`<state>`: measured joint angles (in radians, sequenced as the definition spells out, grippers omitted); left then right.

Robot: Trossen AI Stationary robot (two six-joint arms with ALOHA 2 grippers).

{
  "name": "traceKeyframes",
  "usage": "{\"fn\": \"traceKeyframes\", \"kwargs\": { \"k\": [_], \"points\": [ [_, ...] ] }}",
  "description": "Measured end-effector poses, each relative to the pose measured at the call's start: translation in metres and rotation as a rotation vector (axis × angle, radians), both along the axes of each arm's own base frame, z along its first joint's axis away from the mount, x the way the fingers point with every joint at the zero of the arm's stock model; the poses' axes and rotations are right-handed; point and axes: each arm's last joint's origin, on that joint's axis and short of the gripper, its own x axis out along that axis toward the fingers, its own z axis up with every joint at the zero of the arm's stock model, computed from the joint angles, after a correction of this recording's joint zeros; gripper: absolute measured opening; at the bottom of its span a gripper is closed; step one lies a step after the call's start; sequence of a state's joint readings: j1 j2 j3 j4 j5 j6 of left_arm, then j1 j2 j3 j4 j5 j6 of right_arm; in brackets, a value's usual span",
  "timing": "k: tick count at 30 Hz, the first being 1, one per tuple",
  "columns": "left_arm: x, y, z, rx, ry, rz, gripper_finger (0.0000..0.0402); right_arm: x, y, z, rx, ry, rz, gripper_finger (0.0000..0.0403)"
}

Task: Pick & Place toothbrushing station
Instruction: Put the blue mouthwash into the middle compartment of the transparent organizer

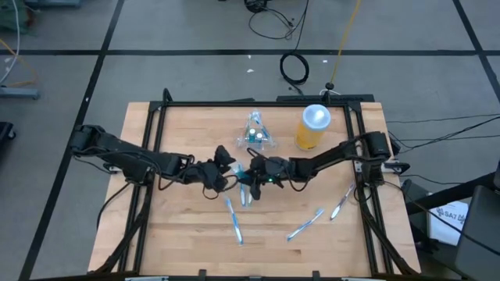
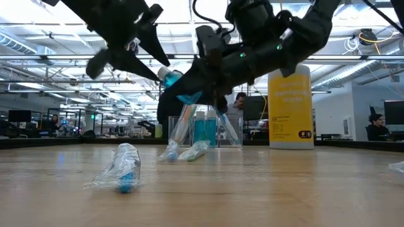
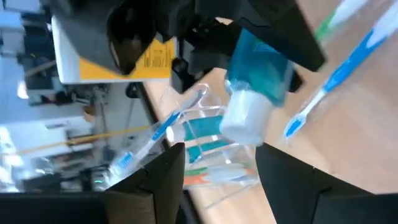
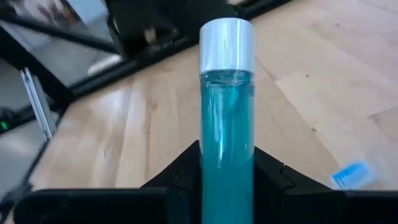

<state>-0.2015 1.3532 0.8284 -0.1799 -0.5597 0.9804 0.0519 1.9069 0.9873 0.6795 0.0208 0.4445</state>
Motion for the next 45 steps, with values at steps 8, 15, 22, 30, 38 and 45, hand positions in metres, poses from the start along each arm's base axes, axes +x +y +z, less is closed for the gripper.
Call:
{"fn": "traceKeyframes", "kwargs": {
  "k": [8, 15, 22, 30, 38, 45],
  "points": [
    [-0.025, 0.015, 0.034, -0.537, -0.160, 0.018, 0.0179, -0.019, -0.003, 0.033, -0.250, 0.097, 0.031, 0.0079],
    [-0.029, 0.044, 0.058, -1.120, -0.362, 0.173, 0.0173, -0.028, -0.004, 0.051, -0.512, 0.035, 0.096, 0.0079],
    [-0.005, 0.047, 0.040, -1.196, -0.345, 0.186, 0.0173, -0.029, -0.006, 0.050, -0.506, 0.054, 0.091, 0.0079],
    [0.017, 0.042, 0.022, -1.154, -0.357, 0.187, 0.0173, -0.029, -0.005, 0.049, -0.508, 0.056, 0.095, 0.0080],
    [0.019, 0.043, 0.016, -1.114, -0.339, 0.200, 0.0173, -0.029, -0.005, 0.050, -0.498, 0.051, 0.089, 0.0081],
    [0.019, 0.043, 0.015, -1.118, -0.335, 0.207, 0.0172, -0.029, -0.006, 0.050, -0.484, 0.050, 0.083, 0.0082]
  ]
}}
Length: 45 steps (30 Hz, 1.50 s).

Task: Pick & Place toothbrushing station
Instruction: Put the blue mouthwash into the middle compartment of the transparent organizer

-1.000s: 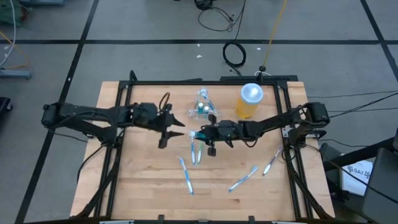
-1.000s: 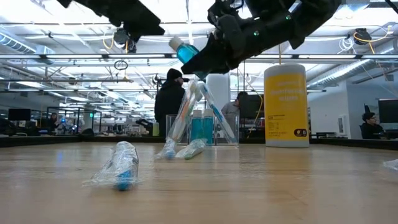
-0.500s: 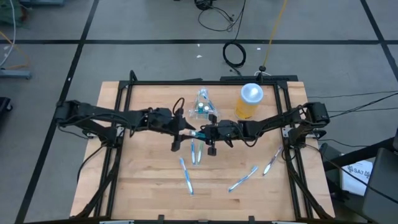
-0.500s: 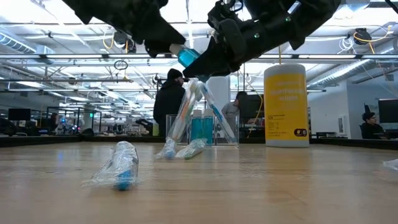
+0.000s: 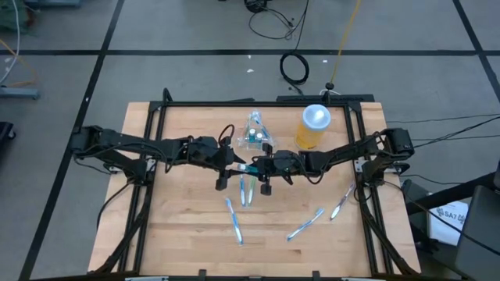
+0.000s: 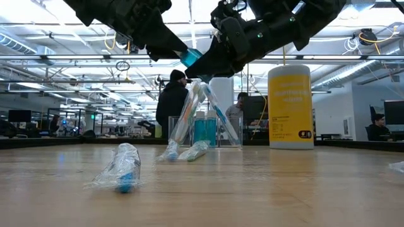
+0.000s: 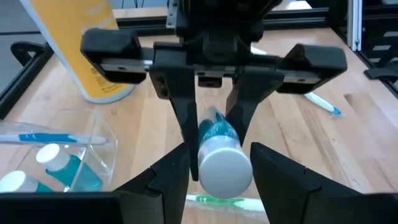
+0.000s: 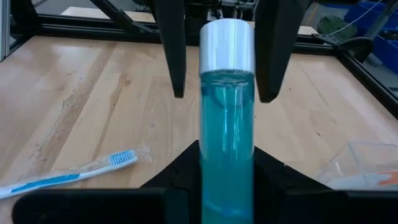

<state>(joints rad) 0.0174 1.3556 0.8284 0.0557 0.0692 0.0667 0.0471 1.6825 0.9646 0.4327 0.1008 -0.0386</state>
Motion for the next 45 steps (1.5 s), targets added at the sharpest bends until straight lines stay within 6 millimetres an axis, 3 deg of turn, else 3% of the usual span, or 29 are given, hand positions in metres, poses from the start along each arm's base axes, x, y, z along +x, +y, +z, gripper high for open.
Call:
{"fn": "traceKeyframes", "kwargs": {
  "k": [5, 14, 21, 27, 32, 37, 40, 45],
  "points": [
    [0.000, 0.000, 0.000, 0.000, -0.002, 0.000, 0.0166, 0.000, 0.000, 0.000, 0.001, -0.001, 0.000, 0.0082],
    [0.000, 0.000, 0.000, 0.004, 0.000, 0.002, 0.0091, 0.000, 0.000, 0.000, 0.003, -0.003, -0.004, 0.0082],
    [0.000, -0.002, 0.000, 0.002, 0.000, -0.004, 0.0104, 0.000, 0.000, 0.000, 0.001, -0.003, -0.002, 0.0090],
    [0.000, -0.002, 0.000, 0.010, 0.001, 0.027, 0.0092, -0.002, -0.001, 0.000, -0.017, 0.021, -0.038, 0.0133],
    [0.000, 0.001, 0.005, 0.021, 0.052, 0.074, 0.0091, -0.022, -0.004, 0.013, -0.043, 0.141, -0.140, 0.0163],
    [0.004, 0.008, 0.033, 0.137, 0.091, 0.134, 0.0090, -0.051, -0.007, 0.033, 0.070, 0.224, -0.228, 0.0175],
    [0.012, 0.018, 0.049, 0.170, 0.099, 0.145, 0.0090, -0.066, -0.006, 0.033, 0.109, 0.227, -0.242, 0.0174],
    [0.037, 0.043, 0.053, 0.233, 0.202, 0.159, 0.0089, -0.091, -0.006, 0.023, 0.115, 0.238, -0.244, 0.0168]
  ]
}}
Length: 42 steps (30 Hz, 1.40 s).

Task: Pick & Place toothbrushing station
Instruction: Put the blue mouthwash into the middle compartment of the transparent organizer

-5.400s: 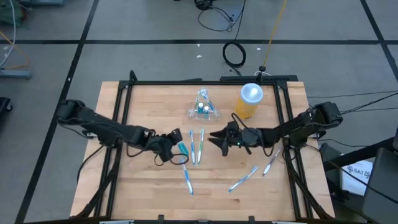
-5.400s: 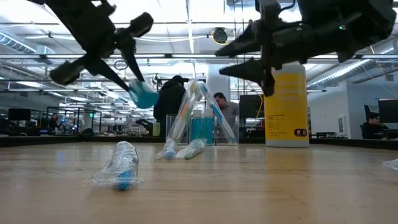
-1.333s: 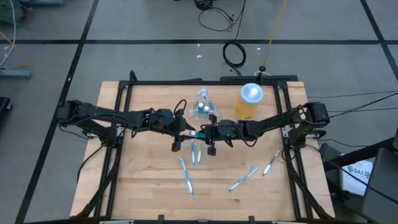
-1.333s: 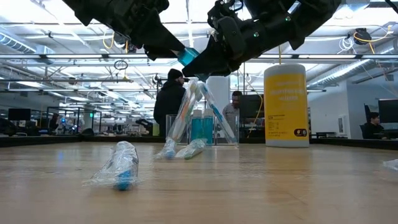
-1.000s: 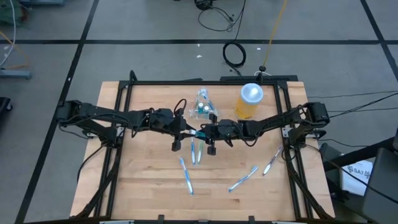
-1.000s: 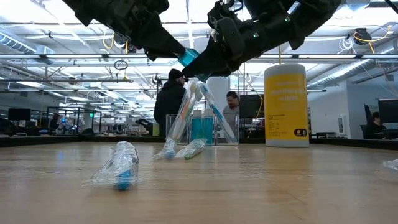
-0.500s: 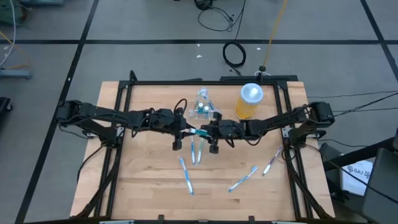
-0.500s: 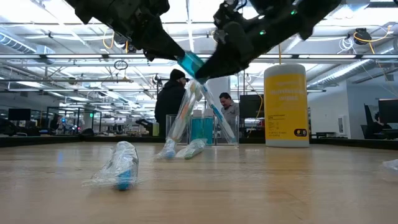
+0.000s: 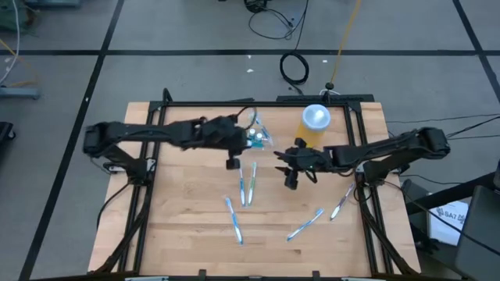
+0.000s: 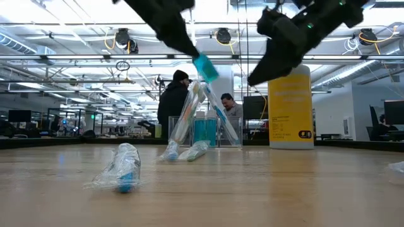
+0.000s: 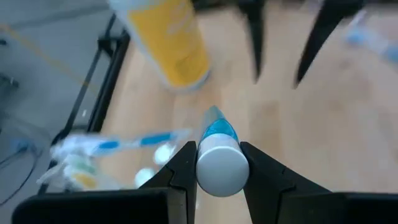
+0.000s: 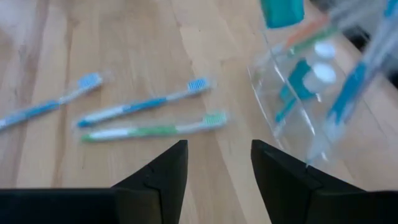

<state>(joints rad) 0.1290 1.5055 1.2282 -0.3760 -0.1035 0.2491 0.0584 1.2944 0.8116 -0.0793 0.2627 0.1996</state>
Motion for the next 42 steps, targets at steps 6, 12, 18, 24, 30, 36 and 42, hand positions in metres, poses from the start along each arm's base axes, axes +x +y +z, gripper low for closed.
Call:
{"fn": "traceKeyframes", "kwargs": {
  "k": [6, 12, 18, 24, 30, 36, 42],
  "points": [
    [0.025, 0.042, -0.021, 0.017, 0.206, 0.055, 0.0089, -0.012, -0.006, -0.006, 0.017, -0.077, -0.030, 0.0169],
    [0.034, 0.066, -0.025, 0.006, 0.268, 0.102, 0.0089, -0.015, -0.007, -0.015, -0.032, -0.135, 0.003, 0.0167],
    [0.031, 0.067, -0.027, -0.036, 0.300, 0.041, 0.0089, -0.019, -0.007, -0.025, -0.020, -0.106, -0.003, 0.0169],
    [0.034, 0.062, -0.027, -0.032, 0.291, 0.011, 0.0089, -0.020, -0.007, -0.026, -0.013, -0.104, -0.007, 0.0167],
    [0.033, 0.064, -0.035, -0.055, 0.337, 0.033, 0.0089, -0.020, -0.007, -0.026, -0.015, -0.104, -0.006, 0.0167],
    [0.038, 0.067, -0.048, -0.050, 0.374, 0.036, 0.0089, -0.020, -0.007, -0.026, -0.028, -0.111, 0.000, 0.0167],
    [0.042, 0.071, -0.061, -0.053, 0.408, 0.041, 0.0094, -0.019, -0.007, -0.024, -0.042, -0.131, 0.011, 0.0167]
  ]
}}
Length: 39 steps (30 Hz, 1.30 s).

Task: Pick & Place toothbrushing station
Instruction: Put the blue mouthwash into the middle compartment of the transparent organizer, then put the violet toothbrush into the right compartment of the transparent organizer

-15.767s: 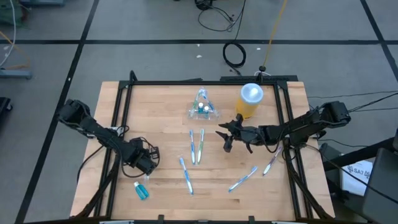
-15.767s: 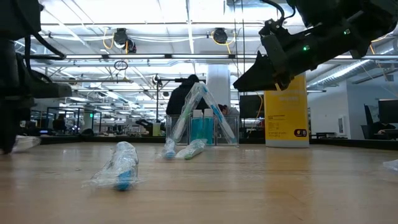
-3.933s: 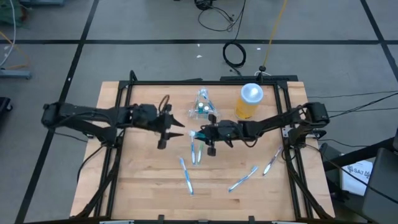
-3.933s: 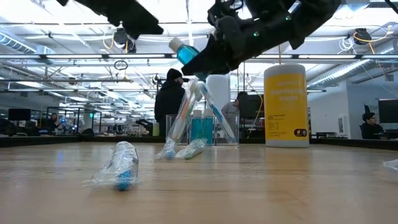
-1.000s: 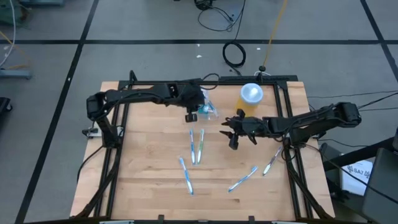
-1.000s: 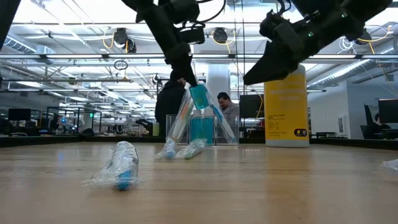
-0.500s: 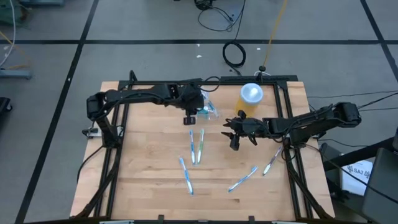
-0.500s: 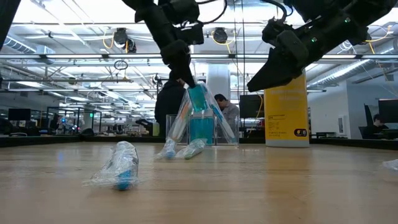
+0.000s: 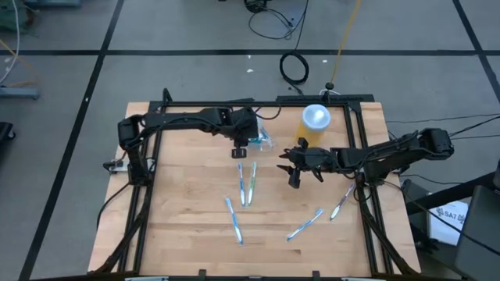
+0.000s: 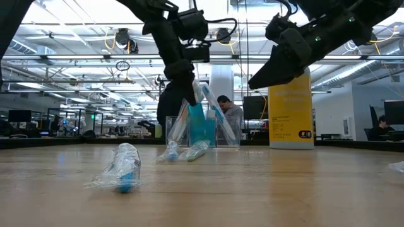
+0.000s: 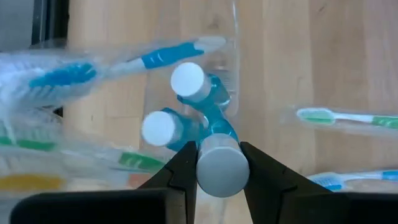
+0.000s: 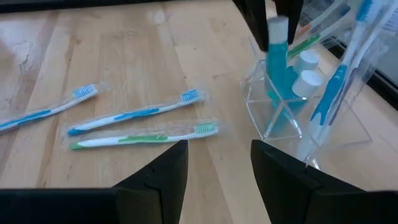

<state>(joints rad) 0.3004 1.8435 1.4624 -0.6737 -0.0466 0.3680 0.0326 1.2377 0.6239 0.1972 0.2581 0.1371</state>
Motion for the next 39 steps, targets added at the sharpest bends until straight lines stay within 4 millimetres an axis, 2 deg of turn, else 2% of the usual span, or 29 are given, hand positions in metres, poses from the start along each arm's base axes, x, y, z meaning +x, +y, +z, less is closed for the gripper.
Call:
{"fn": "traceKeyframes", "kwargs": {
  "k": [7, 13, 19, 24, 29, 33, 36, 39],
  "points": [
    [0.007, 0.005, -0.013, 0.041, 0.014, -0.024, 0.0143, 0.001, 0.000, 0.002, -0.015, -0.017, 0.009, 0.0167],
    [0.009, 0.006, -0.019, 0.039, 0.032, -0.027, 0.0149, 0.001, 0.000, 0.001, -0.015, -0.011, 0.008, 0.0167],
    [0.007, 0.006, -0.013, 0.055, 0.016, -0.026, 0.0151, 0.001, 0.000, 0.001, -0.016, -0.011, 0.009, 0.0167],
    [-0.004, -0.001, 0.013, 0.067, -0.023, -0.033, 0.0151, 0.001, 0.000, 0.001, -0.016, -0.011, 0.008, 0.0167],
    [-0.027, -0.017, 0.058, 0.074, -0.115, -0.028, 0.0152, 0.001, 0.000, 0.001, 0.030, -0.023, -0.017, 0.0167],
    [-0.046, -0.031, 0.087, -0.006, -0.214, 0.046, 0.0152, 0.001, 0.000, 0.001, 0.110, -0.045, -0.059, 0.0167],
    [-0.060, -0.040, 0.099, -0.094, -0.223, 0.061, 0.0152, 0.001, 0.001, 0.002, 0.171, -0.064, -0.086, 0.0167],
    [-0.078, -0.048, 0.105, -0.184, -0.184, -0.015, 0.0152, 0.001, 0.009, 0.003, 0.190, -0.083, -0.064, 0.0167]
  ]
}}
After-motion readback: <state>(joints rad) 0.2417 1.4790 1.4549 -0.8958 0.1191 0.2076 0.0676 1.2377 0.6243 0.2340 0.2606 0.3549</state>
